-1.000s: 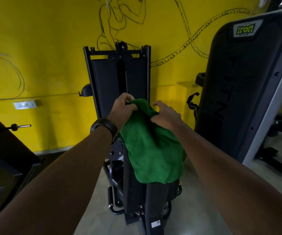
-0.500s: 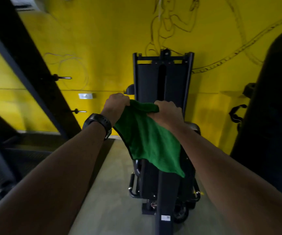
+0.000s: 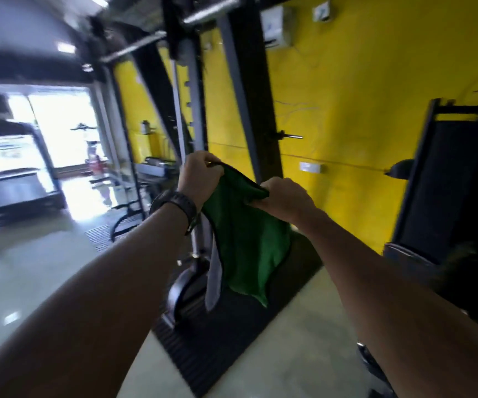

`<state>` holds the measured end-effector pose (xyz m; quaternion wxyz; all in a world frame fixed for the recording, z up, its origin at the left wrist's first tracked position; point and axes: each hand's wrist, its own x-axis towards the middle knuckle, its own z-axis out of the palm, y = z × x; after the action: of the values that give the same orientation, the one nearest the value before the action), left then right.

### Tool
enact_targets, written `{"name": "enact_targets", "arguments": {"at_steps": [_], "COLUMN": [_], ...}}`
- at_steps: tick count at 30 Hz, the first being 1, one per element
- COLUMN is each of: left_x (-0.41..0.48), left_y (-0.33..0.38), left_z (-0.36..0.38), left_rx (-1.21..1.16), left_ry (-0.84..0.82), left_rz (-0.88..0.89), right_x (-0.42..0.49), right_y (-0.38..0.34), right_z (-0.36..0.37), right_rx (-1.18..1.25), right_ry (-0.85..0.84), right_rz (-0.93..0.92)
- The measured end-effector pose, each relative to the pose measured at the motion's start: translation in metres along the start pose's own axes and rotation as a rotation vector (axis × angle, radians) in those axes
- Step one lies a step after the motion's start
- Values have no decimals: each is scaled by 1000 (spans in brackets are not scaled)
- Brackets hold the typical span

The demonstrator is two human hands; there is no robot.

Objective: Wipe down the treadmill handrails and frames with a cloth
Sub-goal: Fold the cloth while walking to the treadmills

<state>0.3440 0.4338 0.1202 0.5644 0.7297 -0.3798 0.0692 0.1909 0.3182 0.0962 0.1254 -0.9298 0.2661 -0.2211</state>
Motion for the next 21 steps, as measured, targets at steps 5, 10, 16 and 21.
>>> {"name": "enact_targets", "arguments": {"at_steps": [5, 10, 16, 21], "left_x": [10, 14, 23, 23], "left_y": [-62, -128, -205, -246], "left_z": [-151, -286, -427, -508], "left_rx": [12, -15, -62, -104], "left_ry": [94, 211, 311, 196], "left_rz": [-127, -191, -245, -272], "right_x": [46, 83, 108, 132], "right_y": [-155, -316, -481, -577], "right_z": [65, 136, 215, 274], "right_rx": [93, 822, 1185, 1307], "right_ry": [-41, -221, -359, -394], "right_rz": [-5, 50, 69, 20]}}
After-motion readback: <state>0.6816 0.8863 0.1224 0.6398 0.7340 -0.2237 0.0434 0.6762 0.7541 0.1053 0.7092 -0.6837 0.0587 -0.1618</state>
